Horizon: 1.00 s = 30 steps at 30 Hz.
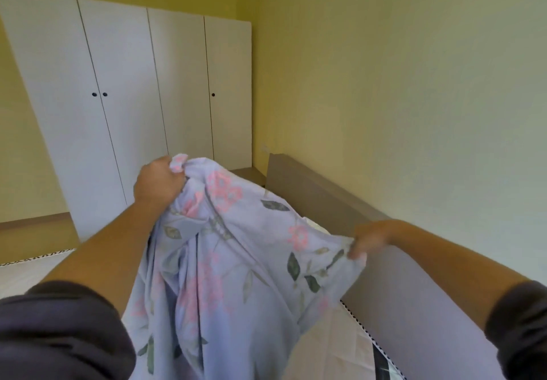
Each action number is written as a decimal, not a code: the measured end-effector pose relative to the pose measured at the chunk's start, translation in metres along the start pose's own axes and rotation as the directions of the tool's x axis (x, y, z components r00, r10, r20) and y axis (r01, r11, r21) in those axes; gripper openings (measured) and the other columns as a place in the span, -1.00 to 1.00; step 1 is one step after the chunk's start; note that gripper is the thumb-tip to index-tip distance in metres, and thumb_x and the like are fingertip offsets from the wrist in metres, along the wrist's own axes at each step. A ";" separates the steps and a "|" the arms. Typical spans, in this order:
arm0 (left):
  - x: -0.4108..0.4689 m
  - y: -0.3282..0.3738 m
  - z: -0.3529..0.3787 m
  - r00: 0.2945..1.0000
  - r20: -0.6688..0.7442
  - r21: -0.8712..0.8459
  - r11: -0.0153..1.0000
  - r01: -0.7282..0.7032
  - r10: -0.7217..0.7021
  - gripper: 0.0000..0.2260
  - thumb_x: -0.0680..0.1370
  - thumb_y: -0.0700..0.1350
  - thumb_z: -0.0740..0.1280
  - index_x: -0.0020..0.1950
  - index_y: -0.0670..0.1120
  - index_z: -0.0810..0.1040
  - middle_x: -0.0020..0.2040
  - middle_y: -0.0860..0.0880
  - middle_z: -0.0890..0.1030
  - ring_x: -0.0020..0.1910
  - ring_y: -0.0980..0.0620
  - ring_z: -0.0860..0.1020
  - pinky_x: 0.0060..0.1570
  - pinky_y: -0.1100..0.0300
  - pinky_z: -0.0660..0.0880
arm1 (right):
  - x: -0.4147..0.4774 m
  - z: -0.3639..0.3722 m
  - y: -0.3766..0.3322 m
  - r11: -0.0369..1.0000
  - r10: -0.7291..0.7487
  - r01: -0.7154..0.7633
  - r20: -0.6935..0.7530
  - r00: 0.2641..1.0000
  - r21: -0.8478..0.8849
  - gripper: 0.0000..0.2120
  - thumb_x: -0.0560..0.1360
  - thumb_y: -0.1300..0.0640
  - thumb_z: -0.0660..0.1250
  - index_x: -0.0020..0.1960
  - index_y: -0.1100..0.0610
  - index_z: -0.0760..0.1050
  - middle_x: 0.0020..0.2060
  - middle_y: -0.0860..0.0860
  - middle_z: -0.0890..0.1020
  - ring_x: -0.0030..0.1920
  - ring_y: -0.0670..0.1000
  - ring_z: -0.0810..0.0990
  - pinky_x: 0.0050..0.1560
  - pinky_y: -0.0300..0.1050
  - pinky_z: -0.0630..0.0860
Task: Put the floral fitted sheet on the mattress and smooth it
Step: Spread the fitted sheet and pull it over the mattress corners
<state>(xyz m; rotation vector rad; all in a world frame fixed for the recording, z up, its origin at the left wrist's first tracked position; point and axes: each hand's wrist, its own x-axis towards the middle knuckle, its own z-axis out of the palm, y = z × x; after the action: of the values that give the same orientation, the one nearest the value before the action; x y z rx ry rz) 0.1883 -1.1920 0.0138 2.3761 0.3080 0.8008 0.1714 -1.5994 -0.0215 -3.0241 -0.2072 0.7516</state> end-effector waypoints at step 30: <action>-0.105 0.200 0.371 0.750 0.579 -0.073 0.937 -0.343 0.320 -0.78 0.62 -0.10 0.12 0.03 -0.22 0.45 0.08 -0.29 0.55 0.04 -0.28 0.51 -0.10 0.02 0.36 | -0.037 0.165 0.256 0.680 0.628 -0.647 0.181 0.757 0.346 -0.76 0.53 0.16 0.29 0.15 0.22 0.56 0.21 0.14 0.54 0.22 0.12 0.50 0.22 -0.11 0.37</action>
<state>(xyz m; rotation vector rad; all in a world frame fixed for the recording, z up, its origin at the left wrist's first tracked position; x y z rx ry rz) 0.3373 -1.5667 -0.1480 2.6075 -0.3733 0.1634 0.0930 -1.8599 -0.1632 -2.6458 0.9477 0.7612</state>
